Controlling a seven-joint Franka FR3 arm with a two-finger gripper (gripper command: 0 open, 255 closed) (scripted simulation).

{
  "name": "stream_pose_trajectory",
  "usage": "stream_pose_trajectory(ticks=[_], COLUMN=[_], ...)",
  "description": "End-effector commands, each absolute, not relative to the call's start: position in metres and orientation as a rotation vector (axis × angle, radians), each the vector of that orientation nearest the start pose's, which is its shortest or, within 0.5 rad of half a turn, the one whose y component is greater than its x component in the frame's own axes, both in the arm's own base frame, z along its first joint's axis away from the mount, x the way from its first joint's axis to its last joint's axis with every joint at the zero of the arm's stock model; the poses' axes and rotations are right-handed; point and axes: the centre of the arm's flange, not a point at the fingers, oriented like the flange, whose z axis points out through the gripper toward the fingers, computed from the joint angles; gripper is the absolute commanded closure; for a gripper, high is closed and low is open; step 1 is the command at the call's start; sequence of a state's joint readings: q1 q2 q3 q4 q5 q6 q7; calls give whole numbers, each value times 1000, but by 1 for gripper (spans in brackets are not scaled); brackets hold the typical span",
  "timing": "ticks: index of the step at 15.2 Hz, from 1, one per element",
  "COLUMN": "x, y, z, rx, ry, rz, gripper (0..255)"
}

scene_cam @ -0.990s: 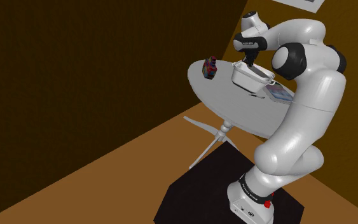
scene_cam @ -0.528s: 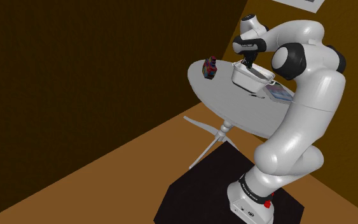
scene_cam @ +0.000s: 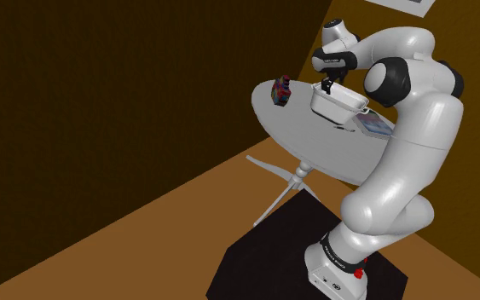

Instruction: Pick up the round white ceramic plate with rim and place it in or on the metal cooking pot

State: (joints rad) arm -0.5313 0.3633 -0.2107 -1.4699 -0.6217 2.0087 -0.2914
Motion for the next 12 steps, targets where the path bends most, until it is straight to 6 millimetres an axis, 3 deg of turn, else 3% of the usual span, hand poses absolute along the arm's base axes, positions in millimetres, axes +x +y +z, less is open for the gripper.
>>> stream_pose_trajectory(ticks=[1, 5, 12], x=[499, 510, 510], y=[-475, -445, -445], z=[507, 546, 546], rx=[2462, 2462, 2462], ry=[-259, -259, -259], rz=[-224, -223, -224], gripper=[0, 0, 0])
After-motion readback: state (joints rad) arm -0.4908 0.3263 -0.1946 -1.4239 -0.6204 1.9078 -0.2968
